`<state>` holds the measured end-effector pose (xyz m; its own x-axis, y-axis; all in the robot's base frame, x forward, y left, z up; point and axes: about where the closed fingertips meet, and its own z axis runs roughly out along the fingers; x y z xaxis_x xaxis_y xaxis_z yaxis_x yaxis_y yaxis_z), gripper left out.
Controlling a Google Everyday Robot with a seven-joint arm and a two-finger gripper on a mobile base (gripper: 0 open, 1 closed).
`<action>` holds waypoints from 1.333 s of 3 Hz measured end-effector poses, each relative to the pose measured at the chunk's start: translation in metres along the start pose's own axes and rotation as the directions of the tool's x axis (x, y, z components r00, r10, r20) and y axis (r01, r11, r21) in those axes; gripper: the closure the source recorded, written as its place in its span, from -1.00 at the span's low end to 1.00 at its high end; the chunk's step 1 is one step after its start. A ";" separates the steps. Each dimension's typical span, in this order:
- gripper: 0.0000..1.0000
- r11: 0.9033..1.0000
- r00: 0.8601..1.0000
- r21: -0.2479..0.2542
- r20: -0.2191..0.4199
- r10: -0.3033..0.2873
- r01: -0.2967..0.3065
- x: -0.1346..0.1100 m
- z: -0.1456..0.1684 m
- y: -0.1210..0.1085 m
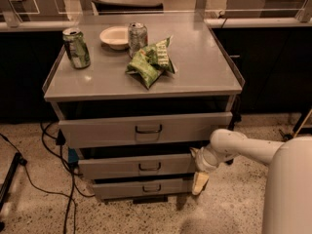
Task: Open middle drawer
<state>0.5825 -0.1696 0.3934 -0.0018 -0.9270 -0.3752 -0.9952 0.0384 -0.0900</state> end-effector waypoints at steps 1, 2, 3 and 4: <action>-1.00 0.999 1.000 -0.044 -0.011 0.025 -0.026 0.001 -0.005 0.014; -1.00 0.988 0.998 -0.140 -0.011 0.060 -0.061 0.002 -0.016 0.047; -1.00 0.975 0.997 -0.207 -0.013 0.081 -0.082 0.002 -0.021 0.068; -1.00 0.956 0.994 -0.275 -0.015 0.105 -0.105 0.004 -0.032 0.094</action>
Offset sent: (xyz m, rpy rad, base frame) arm -0.0650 -0.0093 0.0204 0.0001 0.2058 -0.0039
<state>0.4860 -0.1812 0.4129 -0.1074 -0.9234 -0.3686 -0.9779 0.0312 0.2069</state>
